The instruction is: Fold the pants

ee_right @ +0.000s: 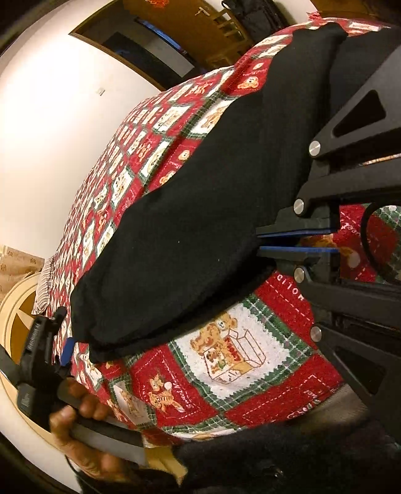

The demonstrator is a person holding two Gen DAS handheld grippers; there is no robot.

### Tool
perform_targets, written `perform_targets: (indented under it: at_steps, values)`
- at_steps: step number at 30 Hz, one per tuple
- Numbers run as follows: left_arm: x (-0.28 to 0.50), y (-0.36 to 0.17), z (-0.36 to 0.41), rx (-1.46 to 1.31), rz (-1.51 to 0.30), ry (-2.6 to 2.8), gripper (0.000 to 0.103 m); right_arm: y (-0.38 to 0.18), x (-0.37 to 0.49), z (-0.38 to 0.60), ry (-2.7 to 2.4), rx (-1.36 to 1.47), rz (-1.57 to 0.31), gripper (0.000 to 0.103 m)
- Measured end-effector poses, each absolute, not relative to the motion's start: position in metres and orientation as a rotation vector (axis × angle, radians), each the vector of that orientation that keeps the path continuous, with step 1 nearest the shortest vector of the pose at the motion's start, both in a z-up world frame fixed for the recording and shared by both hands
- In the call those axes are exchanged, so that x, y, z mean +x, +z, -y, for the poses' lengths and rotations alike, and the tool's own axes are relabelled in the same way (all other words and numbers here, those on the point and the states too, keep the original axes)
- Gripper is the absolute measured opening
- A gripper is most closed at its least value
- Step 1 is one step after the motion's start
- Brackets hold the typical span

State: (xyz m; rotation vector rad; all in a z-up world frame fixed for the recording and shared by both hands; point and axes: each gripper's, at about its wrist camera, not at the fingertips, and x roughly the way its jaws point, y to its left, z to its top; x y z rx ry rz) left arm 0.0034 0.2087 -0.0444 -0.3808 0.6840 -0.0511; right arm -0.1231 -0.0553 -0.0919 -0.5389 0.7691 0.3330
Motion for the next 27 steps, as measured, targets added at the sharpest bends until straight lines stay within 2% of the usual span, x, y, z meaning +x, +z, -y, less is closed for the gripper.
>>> perform_targets:
  at_steps: [4,14,20,21,22,23,24,27]
  values:
    - [0.003,-0.035,-0.220,-0.356,-0.653,0.004,0.065,-0.092,-0.121,0.059,0.335,-0.511,-0.783,0.005]
    - [0.004,-0.069,-0.222,-0.514,-0.862,-0.101,0.064,-0.092,-0.121,0.060,0.319,-0.522,-0.783,0.005]
    - [0.012,-0.066,-0.218,-0.572,-0.817,-0.073,0.064,-0.092,-0.119,0.061,0.303,-0.515,-0.777,0.003]
    - [0.015,-0.064,-0.217,-0.569,-0.799,-0.056,0.061,-0.092,-0.119,0.062,0.304,-0.510,-0.780,0.003]
    - [0.016,-0.063,-0.216,-0.565,-0.789,-0.055,0.048,-0.091,-0.119,0.063,0.305,-0.503,-0.783,0.003]
    - [0.018,-0.061,-0.215,-0.555,-0.783,-0.059,0.025,-0.091,-0.118,0.064,0.307,-0.500,-0.786,0.003]
    - [0.019,-0.058,-0.212,-0.523,-0.775,-0.055,0.009,-0.091,-0.118,0.065,0.308,-0.499,-0.790,0.003]
    - [0.013,-0.049,-0.208,-0.459,-0.760,-0.002,0.007,-0.092,-0.119,0.068,0.301,-0.525,-0.800,0.000]
